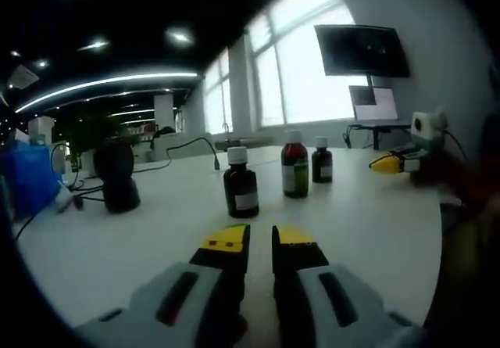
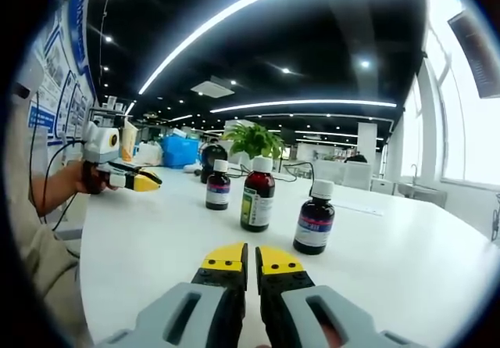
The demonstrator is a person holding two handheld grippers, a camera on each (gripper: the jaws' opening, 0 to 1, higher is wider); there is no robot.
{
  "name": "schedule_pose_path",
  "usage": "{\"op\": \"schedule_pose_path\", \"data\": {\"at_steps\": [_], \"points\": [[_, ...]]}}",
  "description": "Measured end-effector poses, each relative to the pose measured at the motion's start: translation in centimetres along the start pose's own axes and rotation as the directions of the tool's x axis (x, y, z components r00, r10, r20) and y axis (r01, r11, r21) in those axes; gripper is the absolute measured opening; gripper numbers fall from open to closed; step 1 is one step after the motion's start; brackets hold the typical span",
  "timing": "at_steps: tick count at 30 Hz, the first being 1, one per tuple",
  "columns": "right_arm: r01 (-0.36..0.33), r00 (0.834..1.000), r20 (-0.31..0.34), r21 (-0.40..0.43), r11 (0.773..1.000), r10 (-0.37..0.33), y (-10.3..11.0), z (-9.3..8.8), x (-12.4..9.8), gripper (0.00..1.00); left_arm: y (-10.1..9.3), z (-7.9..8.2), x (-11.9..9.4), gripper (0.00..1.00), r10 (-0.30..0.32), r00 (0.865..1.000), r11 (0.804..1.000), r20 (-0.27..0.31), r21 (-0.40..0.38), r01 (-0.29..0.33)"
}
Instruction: Rotate the medicine bottle to make it face forward pick up the medicine bottle inspect the drug traceability code place the medicine on the table
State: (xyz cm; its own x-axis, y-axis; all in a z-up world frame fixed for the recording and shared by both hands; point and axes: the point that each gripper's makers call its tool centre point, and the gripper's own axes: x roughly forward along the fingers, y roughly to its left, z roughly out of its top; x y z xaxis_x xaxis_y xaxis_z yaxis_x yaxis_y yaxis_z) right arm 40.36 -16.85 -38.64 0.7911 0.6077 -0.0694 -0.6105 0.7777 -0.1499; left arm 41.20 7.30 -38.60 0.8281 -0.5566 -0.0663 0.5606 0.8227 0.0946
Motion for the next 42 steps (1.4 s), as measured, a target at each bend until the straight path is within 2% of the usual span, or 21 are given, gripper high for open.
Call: {"op": "schedule_pose_path", "data": {"at_steps": [8, 42], "points": [[-0.002, 1.0, 0.0, 0.0, 1.0, 0.002, 0.02, 0.0, 0.01, 0.01, -0.3, 0.2, -0.09, 0.06, -0.018, 1.0, 1.0, 0.012, 0.003, 0.018], [0.0, 1.0, 0.006, -0.014, 1.0, 0.0, 0.3, 0.53, -0.03, 0.01, 0.05, 0.26, -0.14, 0.1, -0.005, 1.0, 1.0, 0.017, 0.002, 0.005]]}}
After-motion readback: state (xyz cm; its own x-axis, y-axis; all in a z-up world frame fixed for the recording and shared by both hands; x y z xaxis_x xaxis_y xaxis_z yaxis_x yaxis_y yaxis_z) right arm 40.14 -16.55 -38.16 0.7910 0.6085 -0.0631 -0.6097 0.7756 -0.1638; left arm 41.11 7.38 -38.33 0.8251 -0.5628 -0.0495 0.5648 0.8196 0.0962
